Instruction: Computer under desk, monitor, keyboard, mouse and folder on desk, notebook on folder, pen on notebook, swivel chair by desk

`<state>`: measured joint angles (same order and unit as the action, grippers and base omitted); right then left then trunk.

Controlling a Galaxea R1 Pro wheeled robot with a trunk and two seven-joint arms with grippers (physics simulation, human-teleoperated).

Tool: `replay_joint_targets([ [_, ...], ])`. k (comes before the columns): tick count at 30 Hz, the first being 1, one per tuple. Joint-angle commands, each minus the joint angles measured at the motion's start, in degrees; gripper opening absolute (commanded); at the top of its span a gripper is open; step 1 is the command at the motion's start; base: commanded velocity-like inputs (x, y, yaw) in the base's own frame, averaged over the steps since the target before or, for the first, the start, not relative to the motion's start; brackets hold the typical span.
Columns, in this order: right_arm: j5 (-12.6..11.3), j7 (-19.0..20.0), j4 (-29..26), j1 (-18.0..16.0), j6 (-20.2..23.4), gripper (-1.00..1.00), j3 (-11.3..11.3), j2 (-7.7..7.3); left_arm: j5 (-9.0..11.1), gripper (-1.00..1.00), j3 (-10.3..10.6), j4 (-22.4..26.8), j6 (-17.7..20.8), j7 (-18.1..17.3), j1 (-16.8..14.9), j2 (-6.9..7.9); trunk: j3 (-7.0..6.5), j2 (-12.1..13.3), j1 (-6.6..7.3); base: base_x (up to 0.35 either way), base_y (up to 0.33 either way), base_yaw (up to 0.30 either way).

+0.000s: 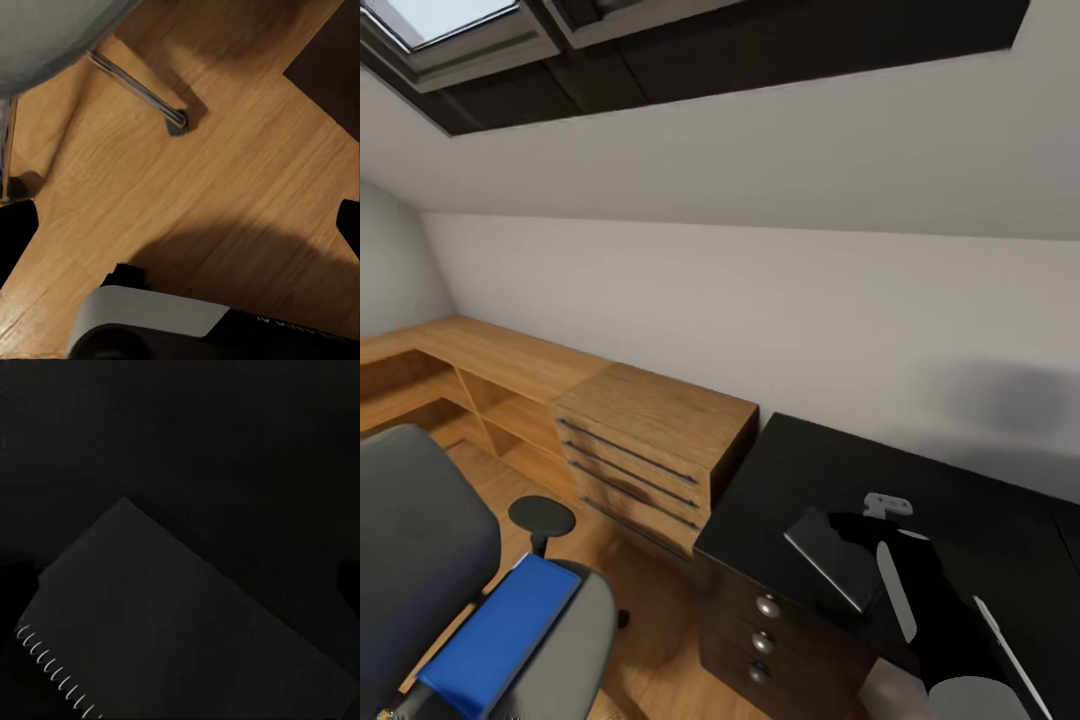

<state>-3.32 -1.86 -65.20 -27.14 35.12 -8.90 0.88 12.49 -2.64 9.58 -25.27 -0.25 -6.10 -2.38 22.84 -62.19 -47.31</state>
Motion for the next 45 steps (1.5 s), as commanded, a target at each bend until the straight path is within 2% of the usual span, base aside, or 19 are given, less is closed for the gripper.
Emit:
replay_joint_targets([
  [1, -0.4, -0.2, 0.0, 0.0, 0.3, 1.00, -0.1, 0.05, 0.0, 1.00, -0.2, -1.2, -0.2, 0.0, -0.1, -0.05, 0.06, 0.0, 0.00, 0.000, 0.000, 0.249],
  [15, -0.4, -0.2, 0.0, 0.0, 0.3, 1.00, -0.2, -0.14, 0.0, 1.00, -0.3, -6.0, 0.0, -0.2, -0.1, -0.02, 0.06, 0.0, 0.00, 0.000, 0.000, 0.240],
  [45, -0.2, -0.2, 1.7, 0.0, -0.4, 1.00, -0.3, -0.06, 0.0, 1.00, -0.3, -6.4, 0.0, -0.3, -0.1, -0.03, 0.36, 0.0, 0.00, 0.000, 0.000, 0.228],
])
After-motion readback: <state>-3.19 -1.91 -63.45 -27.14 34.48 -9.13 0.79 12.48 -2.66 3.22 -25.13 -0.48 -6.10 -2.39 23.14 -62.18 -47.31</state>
